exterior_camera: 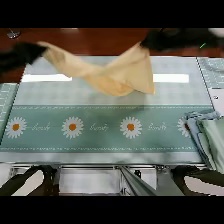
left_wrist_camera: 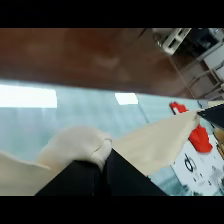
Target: Fold the shirts.
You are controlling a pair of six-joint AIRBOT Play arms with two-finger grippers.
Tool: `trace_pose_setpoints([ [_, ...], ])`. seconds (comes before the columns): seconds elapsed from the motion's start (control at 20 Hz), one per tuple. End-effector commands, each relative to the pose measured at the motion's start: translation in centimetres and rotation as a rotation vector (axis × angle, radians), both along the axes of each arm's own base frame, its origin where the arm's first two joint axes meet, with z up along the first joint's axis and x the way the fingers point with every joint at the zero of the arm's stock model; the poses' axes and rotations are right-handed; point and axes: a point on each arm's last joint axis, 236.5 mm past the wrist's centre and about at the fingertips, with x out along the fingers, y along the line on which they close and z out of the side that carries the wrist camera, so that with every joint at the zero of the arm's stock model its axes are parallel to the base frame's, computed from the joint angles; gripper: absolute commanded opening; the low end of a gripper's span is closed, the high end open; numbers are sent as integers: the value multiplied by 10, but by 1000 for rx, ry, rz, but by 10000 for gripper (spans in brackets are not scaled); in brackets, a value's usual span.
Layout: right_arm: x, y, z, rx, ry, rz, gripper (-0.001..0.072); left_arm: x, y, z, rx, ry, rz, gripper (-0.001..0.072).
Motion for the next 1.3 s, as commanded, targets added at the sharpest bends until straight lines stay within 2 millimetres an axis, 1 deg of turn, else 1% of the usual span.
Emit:
trace_pose_setpoints([
  [0.0,-41,-59,148,-133,-338,-113,22,-38,12,144,45,-323,101,22],
  [0.05,-62,-67,176,-145,-422,-137,22,-52,17,167,84,-373,138,22],
  [0.1,-88,-76,198,-162,-485,-157,22,-67,22,187,132,-417,184,22],
  [0.2,-139,-86,232,-188,-588,-170,22,-99,32,217,226,-481,279,22],
  [0.3,-187,-93,256,-198,-673,-177,23,-133,39,236,314,-532,374,22],
  [0.4,-228,-99,268,-209,-722,-181,23,-169,41,247,401,-580,463,22],
  [0.5,-259,-105,272,-225,-745,-192,23,-205,39,255,502,-637,540,22],
  [0.55,-271,-107,272,-229,-751,-191,23,-222,39,258,550,-665,581,22],
  [0.65,-287,-115,264,-249,-722,-213,23,-251,43,262,630,-698,663,22],
  [0.7,-291,-123,256,-264,-686,-235,23,-260,47,260,654,-691,701,22],
  [0.75,-291,-130,247,-288,-645,-255,23,-265,53,253,687,-658,729,22],
  [0.8,-290,-138,235,-323,-595,-275,23,-264,61,242,712,-602,744,22],
  [0.9,-277,-160,204,-376,-475,-352,23,-251,76,210,712,-461,745,22],
  [0.95,-268,-167,181,-404,-403,-369,23,-239,78,190,691,-398,716,22],
  [1.0,-258,-166,158,-412,-333,-362,23,-225,76,170,659,-349,668,22],
  [1.1,-233,-157,101,-431,-182,-308,23,-191,66,128,529,-259,554,22],
  [1.15,-212,-152,73,-435,-132,-292,23,-174,61,108,452,-224,507,22],
  [1.2,-191,-151,47,-443,-99,-291,23,-155,60,83,398,-182,461,22],
  [1.25,-168,-155,15,-469,-56,-307,23,-137,64,54,351,-120,433,22],
])
